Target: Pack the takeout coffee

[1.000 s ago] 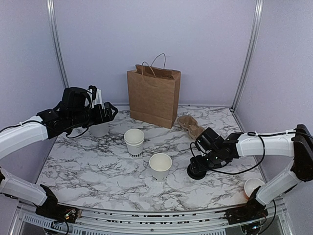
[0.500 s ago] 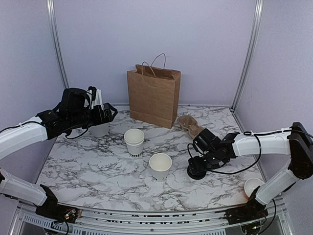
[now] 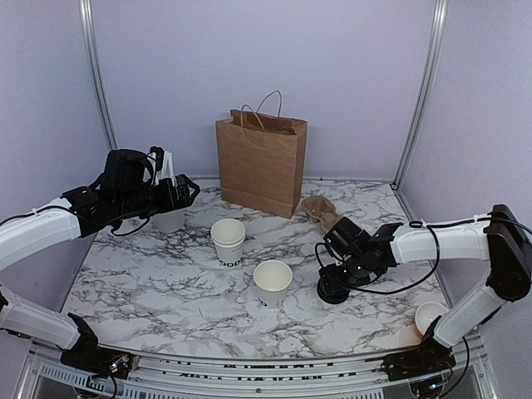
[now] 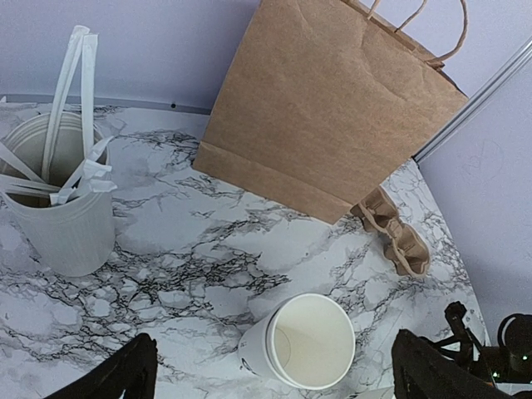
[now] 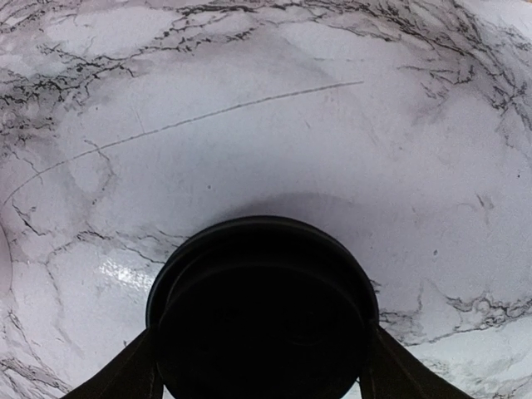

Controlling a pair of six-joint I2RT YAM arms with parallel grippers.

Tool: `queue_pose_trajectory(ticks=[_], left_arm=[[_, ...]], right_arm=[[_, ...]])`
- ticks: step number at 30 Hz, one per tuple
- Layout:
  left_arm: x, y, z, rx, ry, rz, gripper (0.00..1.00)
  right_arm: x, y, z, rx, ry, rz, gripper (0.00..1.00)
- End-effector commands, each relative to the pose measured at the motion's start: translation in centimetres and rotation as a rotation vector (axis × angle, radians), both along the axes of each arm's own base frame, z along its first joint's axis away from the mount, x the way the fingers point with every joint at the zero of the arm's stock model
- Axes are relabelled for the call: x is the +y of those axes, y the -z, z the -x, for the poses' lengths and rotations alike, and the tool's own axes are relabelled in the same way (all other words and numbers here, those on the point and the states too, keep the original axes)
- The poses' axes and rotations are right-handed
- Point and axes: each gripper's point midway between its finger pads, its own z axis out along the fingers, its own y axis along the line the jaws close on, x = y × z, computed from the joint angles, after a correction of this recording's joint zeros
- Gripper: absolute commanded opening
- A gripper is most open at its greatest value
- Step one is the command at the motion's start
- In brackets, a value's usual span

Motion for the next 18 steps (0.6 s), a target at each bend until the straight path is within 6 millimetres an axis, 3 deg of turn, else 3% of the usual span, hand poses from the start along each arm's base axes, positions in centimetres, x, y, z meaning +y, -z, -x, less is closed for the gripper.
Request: queue_pose_trajectory(ticks=[1,11,18], left_arm=[[0.4,0.1,0.3,0.005,-0.003,0.002,0.99],[0.4,0.1,0.4,0.004,0.002,-0.002,0.99],[0.3,0.4,0.7,0.014,0.014,-0.001,0.99]], right_arm=[[0.9,-1.7,-1.1,-0.042,0.009,-0.006,0.76],[1.1,-4.7,-1.8,-0.089,0.017,-0.02,0.73],[2.0,-7.9,-2.4,-0.124,-0.018,-0.057,0.73]])
